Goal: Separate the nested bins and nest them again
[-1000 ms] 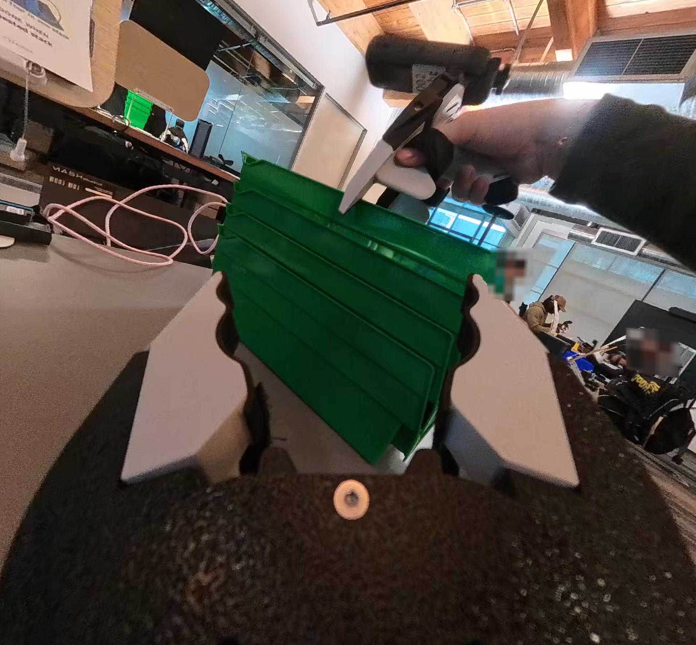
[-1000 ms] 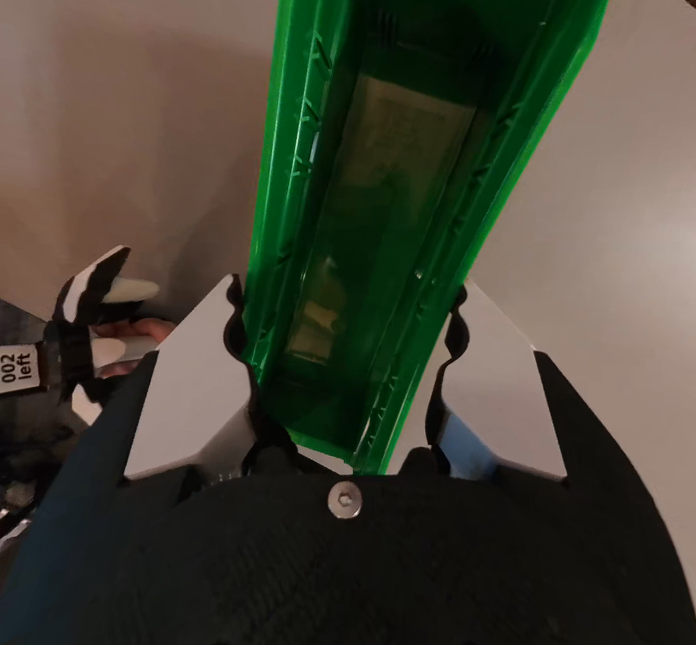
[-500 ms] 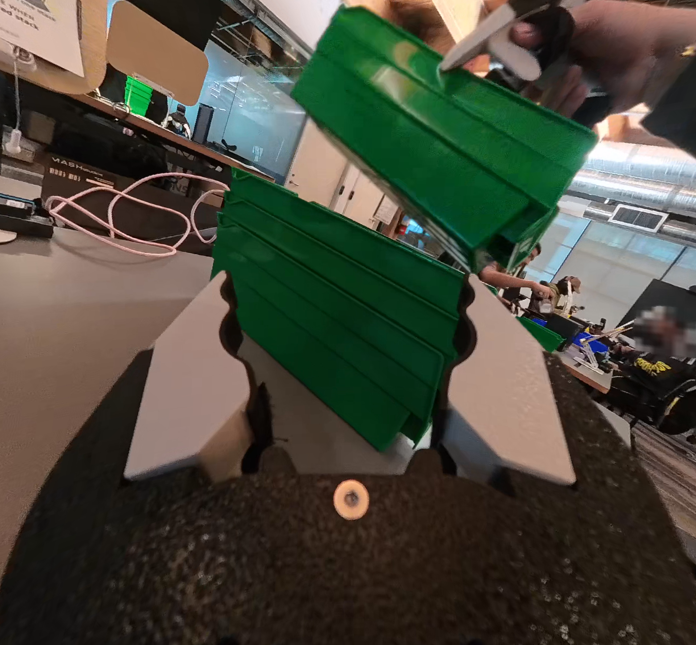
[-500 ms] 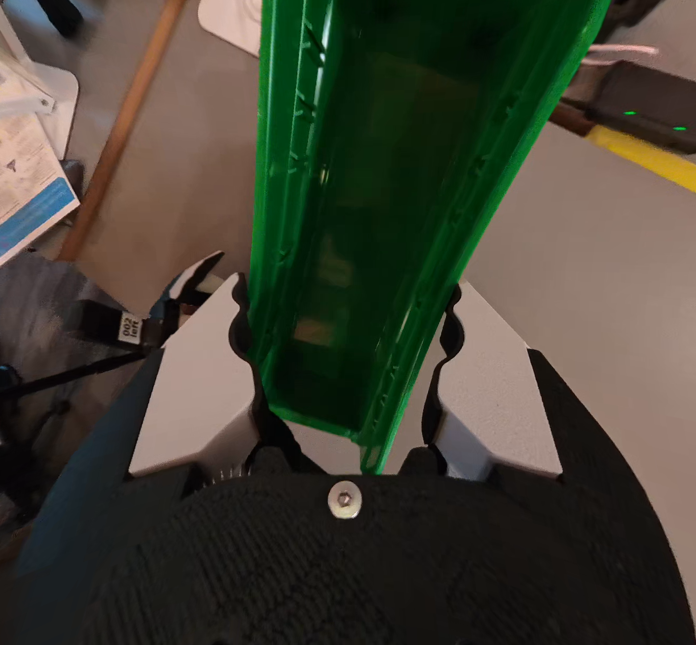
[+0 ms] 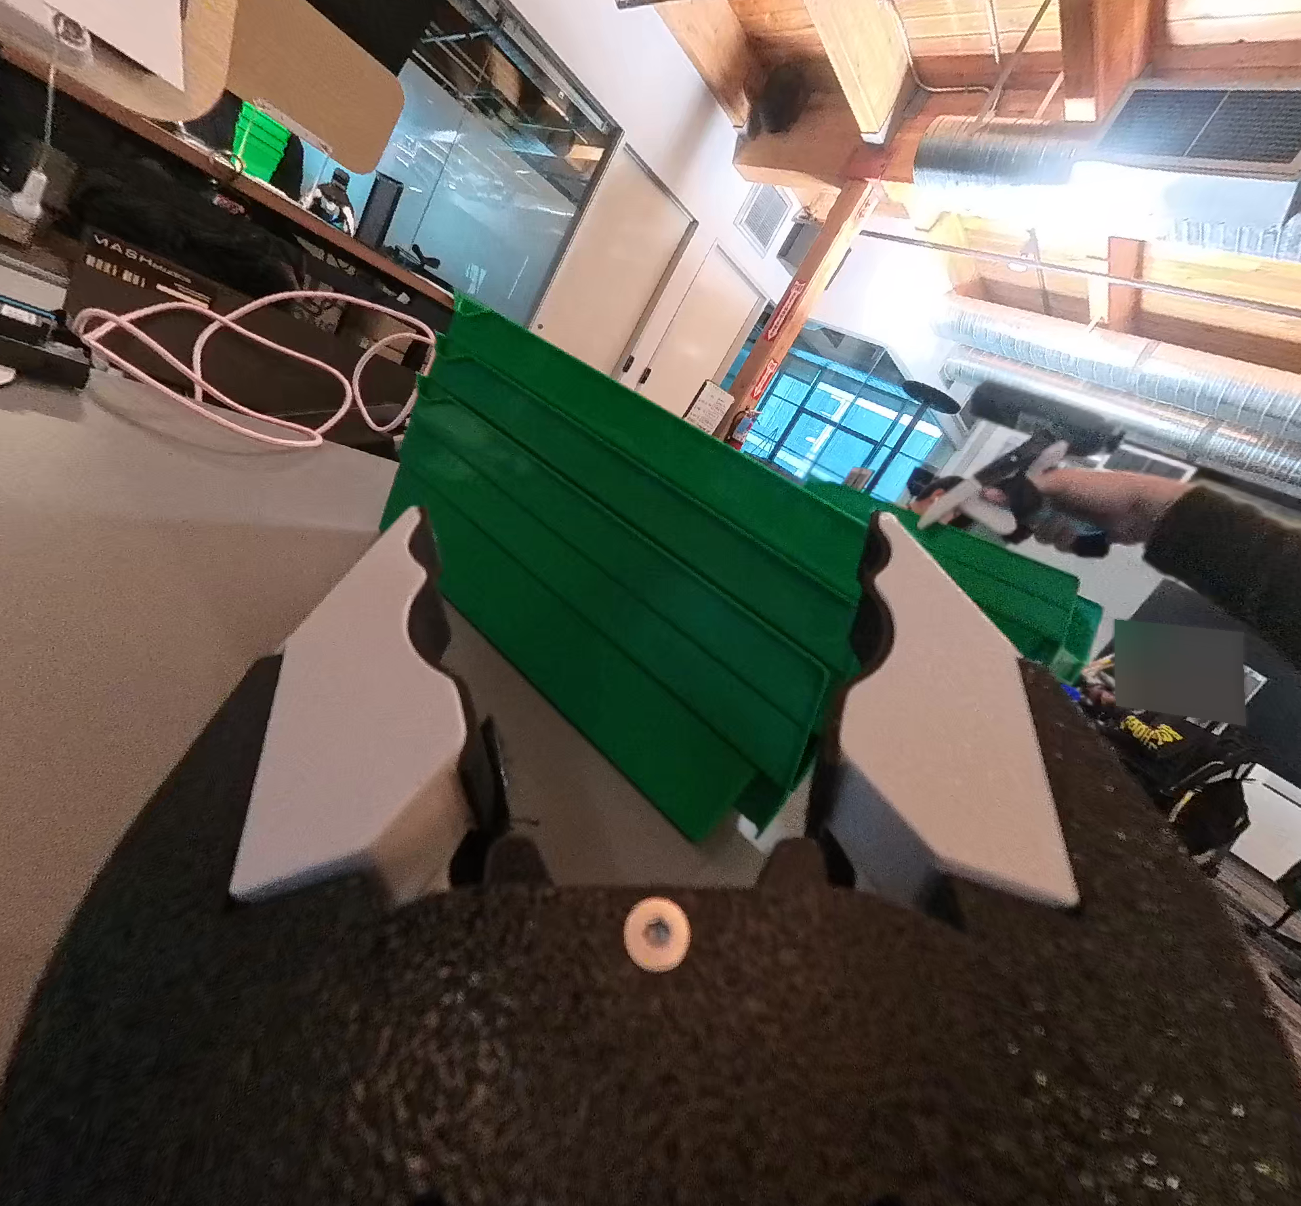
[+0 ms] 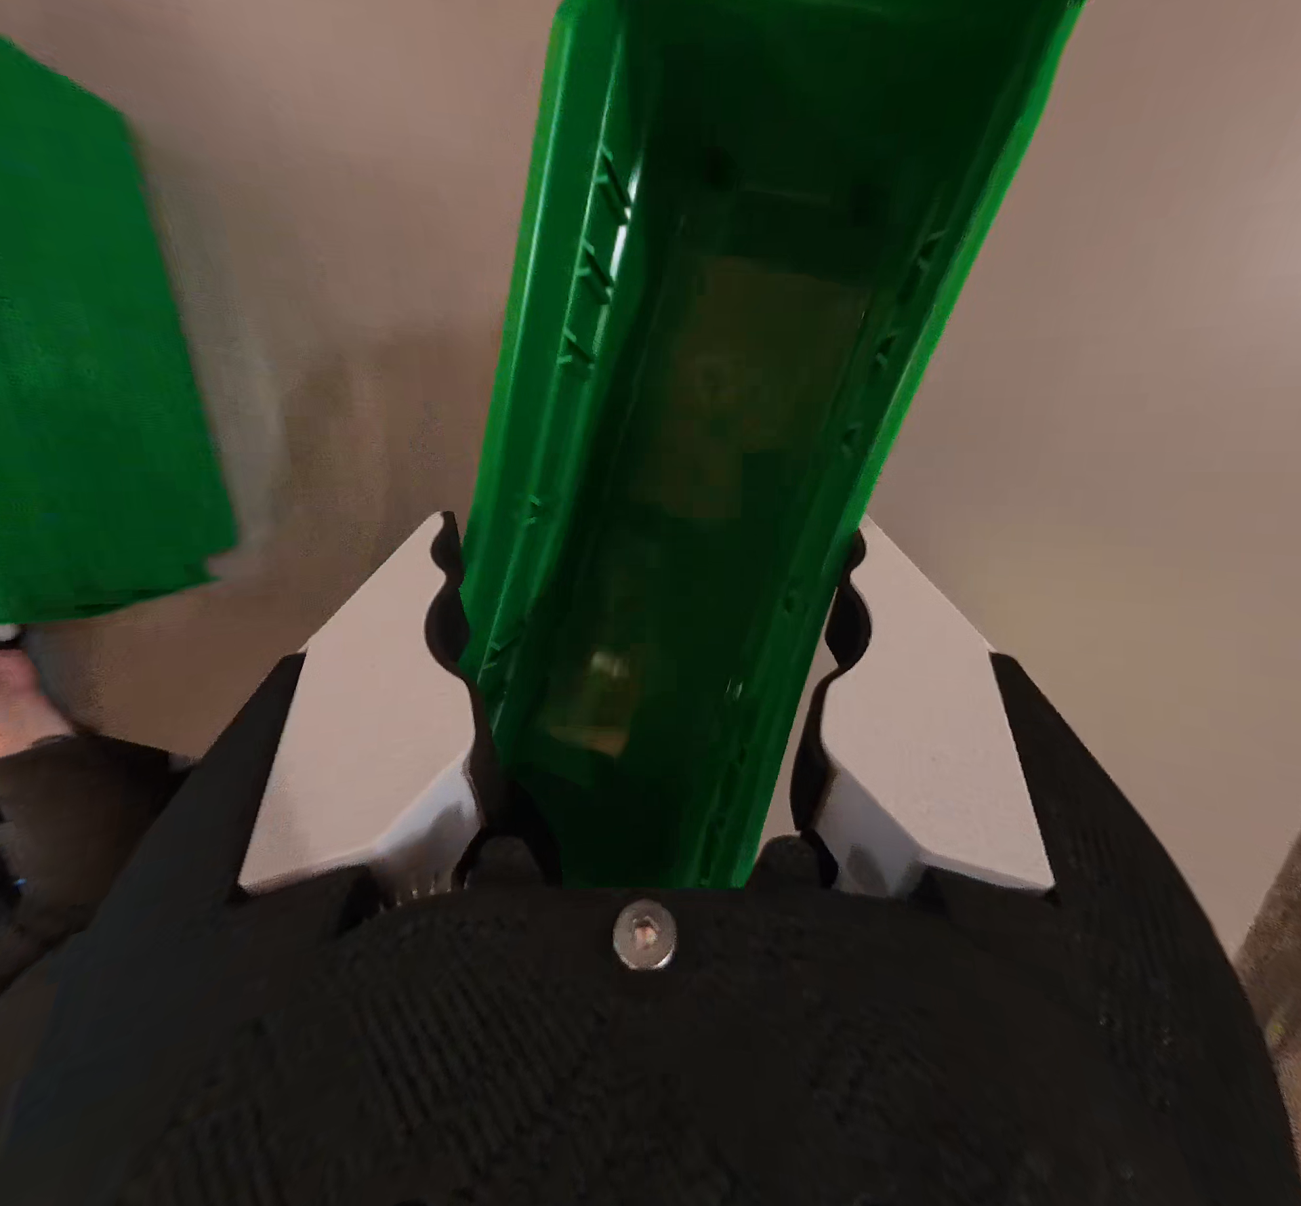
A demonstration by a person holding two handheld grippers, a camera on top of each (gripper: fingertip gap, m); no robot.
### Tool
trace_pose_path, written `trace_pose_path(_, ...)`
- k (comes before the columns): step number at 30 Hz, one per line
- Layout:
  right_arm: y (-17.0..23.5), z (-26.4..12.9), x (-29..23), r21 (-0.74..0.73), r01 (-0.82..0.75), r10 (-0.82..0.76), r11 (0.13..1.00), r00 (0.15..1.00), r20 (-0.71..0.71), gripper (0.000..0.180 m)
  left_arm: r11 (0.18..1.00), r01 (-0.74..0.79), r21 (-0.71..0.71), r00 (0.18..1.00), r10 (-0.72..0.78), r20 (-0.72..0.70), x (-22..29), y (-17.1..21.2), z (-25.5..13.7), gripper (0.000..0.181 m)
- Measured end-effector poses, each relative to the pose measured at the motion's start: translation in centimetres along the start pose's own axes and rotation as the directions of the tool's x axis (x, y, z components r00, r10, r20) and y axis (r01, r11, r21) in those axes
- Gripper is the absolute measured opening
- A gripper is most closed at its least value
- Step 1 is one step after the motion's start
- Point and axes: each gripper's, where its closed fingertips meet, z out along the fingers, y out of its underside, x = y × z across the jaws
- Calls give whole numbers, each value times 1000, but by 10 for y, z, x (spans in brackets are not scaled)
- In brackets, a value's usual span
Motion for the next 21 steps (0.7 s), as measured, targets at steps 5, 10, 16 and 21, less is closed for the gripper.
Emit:
trace_pose_path(5, 30, 23, 86, -54, -15, 12, 998, 998, -69, 104, 1000, -4, -18, 1000, 4, 21, -2, 6, 2, 116)
trace_pose_path(10, 39, 42, 130, -49, -7, 5, 999, 998, -56, 105, 998, -12, -63, 1000, 13, 13, 1, 15, 6, 116)
trace_pose_path(16, 32, 53, 149, 19, 100, -98, 995, 993, -61, 113, 995, -6, -96, 1000, 7, 8, 4, 24, 8, 115)
trace_pose_path(21, 19, 43, 151, 90, 25, -12, 996, 990, -141, 152, 995, -14, -96, 1000, 15, 17, 4, 25, 8, 116)
